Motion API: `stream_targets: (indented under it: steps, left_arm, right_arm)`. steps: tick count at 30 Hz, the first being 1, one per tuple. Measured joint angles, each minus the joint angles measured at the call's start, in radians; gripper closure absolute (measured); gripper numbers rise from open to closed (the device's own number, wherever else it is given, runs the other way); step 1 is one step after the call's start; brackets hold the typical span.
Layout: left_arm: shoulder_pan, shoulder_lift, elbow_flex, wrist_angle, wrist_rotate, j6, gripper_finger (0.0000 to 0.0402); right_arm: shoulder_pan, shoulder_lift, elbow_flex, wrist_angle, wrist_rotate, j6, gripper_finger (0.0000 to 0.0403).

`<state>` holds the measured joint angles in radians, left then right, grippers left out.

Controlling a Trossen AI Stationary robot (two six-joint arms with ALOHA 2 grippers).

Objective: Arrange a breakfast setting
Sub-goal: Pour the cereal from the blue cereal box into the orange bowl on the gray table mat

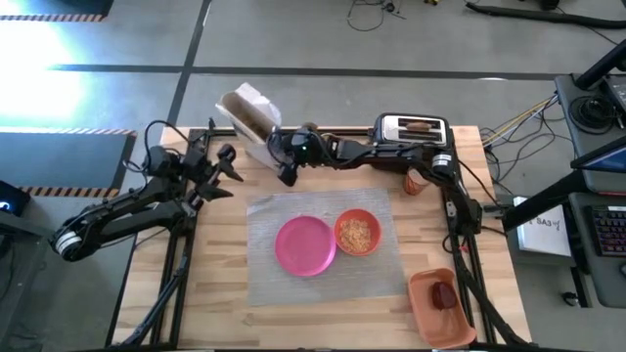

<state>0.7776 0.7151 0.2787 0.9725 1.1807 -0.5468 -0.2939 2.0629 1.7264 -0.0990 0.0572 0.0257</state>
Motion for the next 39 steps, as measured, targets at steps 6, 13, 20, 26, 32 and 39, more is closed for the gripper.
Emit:
stream_targets:
  steps: [6, 13, 20, 26, 32, 39]
  left_arm:
    - [-0.001, 0.000, 0.000, -0.179, -0.136, 0.159, 0.0206]
    - [-0.007, -0.014, -0.001, -0.312, -0.329, 0.224, 0.0206]
    - [-0.057, -0.019, 0.052, -0.350, -0.410, 0.190, 0.0206]
    - [-0.129, 0.015, 0.279, -0.751, -0.432, 0.293, 0.0206]
    - [-0.247, 0.090, 0.499, -1.434, -0.890, 0.458, 0.0224]
    - [-0.428, 0.139, 0.492, -1.455, -1.113, 0.370, 0.0274]
  right_arm:
    - [0.001, -0.065, 0.000, -0.150, -0.034, -0.001, 0.0081]
    - [-0.007, -0.105, 0.000, -0.267, -0.031, -0.053, 0.0080]
    - [-0.036, -0.119, 0.000, -0.319, -0.027, -0.180, 0.0080]
    - [-0.079, -0.156, 0.000, -0.343, -0.030, -0.140, 0.0078]
    - [-0.109, -0.224, 0.000, -0.463, -0.118, -0.261, 0.0080]
    - [-0.128, -0.320, 0.000, -0.636, -0.160, -0.362, 0.0089]
